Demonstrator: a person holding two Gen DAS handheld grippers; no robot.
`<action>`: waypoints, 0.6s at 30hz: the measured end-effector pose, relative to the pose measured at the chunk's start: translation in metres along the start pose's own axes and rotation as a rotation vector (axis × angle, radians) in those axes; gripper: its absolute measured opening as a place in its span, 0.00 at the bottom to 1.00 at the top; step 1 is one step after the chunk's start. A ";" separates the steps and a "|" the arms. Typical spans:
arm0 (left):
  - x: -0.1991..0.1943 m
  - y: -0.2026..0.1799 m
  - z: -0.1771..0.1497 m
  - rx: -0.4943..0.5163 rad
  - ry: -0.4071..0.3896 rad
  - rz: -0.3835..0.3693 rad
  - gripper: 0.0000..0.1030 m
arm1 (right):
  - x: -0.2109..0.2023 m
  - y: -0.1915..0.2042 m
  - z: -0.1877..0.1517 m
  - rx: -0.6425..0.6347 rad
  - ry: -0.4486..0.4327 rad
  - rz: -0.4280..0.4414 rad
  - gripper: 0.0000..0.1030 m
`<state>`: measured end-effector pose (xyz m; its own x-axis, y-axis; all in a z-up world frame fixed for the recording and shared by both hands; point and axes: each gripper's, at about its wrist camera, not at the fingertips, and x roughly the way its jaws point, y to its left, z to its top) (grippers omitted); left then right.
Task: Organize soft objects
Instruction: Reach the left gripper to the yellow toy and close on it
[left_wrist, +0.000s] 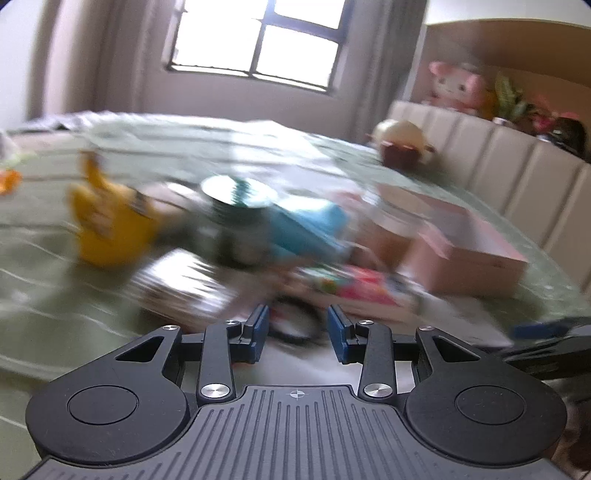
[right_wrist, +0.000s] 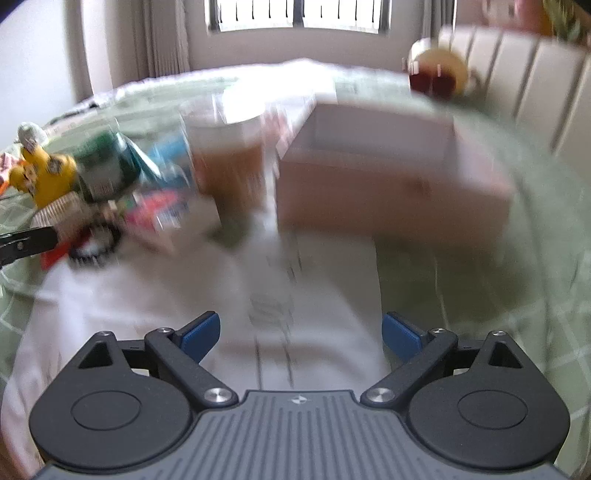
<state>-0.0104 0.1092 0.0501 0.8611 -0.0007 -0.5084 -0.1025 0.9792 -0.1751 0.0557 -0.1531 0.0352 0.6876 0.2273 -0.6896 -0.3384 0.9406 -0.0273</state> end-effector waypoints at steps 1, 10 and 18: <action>-0.004 0.009 0.004 -0.002 -0.005 0.036 0.39 | -0.006 0.005 0.004 -0.010 -0.057 -0.002 0.93; -0.019 0.084 0.006 -0.079 0.021 0.131 0.37 | -0.005 0.037 0.014 -0.068 -0.178 0.076 0.93; 0.002 0.083 0.024 -0.193 0.055 0.045 0.37 | 0.008 0.045 -0.008 -0.119 -0.177 0.013 0.93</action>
<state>-0.0048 0.1954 0.0551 0.8255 0.0259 -0.5638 -0.2382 0.9216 -0.3064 0.0414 -0.1107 0.0227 0.7810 0.2898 -0.5533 -0.4144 0.9032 -0.1120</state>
